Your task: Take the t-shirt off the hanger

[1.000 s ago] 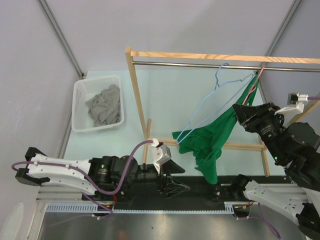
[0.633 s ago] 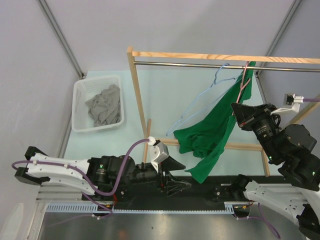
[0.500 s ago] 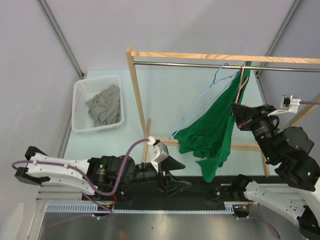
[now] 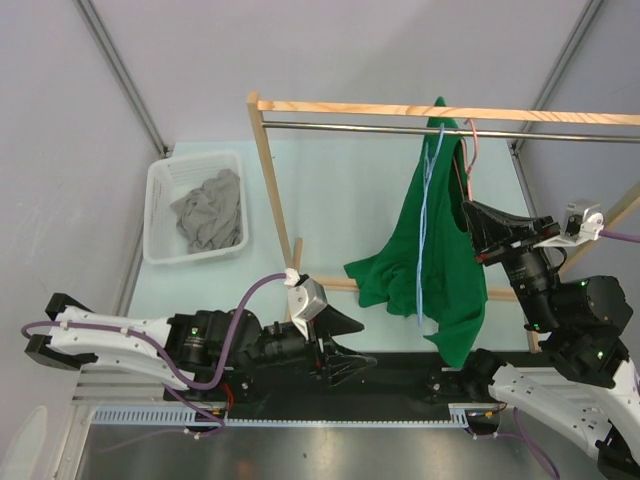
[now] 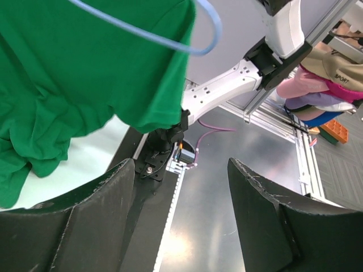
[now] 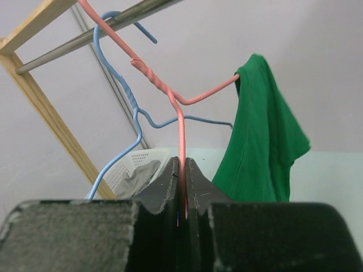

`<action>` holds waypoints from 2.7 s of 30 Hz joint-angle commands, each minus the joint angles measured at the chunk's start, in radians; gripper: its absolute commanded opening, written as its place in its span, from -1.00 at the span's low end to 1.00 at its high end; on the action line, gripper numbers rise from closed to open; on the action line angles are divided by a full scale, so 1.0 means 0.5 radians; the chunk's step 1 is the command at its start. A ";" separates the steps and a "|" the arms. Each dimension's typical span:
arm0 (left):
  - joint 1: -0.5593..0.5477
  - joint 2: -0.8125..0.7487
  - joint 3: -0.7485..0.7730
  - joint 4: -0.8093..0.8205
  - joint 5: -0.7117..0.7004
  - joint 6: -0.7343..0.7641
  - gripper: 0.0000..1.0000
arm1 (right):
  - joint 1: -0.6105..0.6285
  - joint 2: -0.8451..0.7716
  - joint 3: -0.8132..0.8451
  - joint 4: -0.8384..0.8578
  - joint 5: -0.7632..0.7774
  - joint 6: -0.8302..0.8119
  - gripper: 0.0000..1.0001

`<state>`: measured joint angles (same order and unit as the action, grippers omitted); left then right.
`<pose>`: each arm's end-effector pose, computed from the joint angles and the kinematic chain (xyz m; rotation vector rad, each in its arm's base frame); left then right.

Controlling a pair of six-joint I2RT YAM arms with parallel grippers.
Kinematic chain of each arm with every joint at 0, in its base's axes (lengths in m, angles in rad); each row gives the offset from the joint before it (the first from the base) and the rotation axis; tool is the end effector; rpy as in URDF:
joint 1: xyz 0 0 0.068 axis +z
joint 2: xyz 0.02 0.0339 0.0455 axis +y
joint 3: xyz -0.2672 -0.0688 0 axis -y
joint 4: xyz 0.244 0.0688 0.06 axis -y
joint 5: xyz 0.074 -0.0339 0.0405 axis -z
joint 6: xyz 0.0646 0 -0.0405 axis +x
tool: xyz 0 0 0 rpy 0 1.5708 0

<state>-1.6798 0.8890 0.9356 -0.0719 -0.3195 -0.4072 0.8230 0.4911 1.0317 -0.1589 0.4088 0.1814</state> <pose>-0.0046 -0.2287 0.3888 0.8195 1.5723 -1.3338 0.0776 0.0459 0.4662 -0.0291 1.2459 0.6317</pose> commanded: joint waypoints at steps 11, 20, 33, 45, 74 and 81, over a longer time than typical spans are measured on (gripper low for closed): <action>-0.012 0.020 0.043 0.000 -0.030 0.057 0.44 | 0.008 -0.185 0.010 0.254 -0.210 -0.114 -1.00; -0.012 0.106 0.111 -0.028 0.025 0.090 0.47 | 0.008 -0.445 0.035 -0.280 -0.057 0.116 -1.00; -0.049 0.336 -0.042 0.107 -0.346 -0.044 0.50 | 0.017 -0.596 -0.017 -1.259 0.296 0.683 -1.00; -0.055 0.486 -0.024 0.024 -0.680 -0.256 0.75 | 0.029 -0.170 -0.226 -1.115 0.321 1.520 -1.00; -0.043 0.842 0.319 0.270 -0.493 -0.026 1.00 | 0.054 0.309 -0.201 -1.057 0.867 2.165 -1.00; 0.040 1.044 0.525 -0.015 -0.616 -0.075 0.72 | 0.106 0.285 -0.192 -1.100 0.876 2.205 -1.00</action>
<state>-1.6855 1.3716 1.1038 -0.0154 -0.5823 -0.4438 0.8623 0.6464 0.8833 -0.7300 0.7643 1.2327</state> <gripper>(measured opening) 0.917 0.085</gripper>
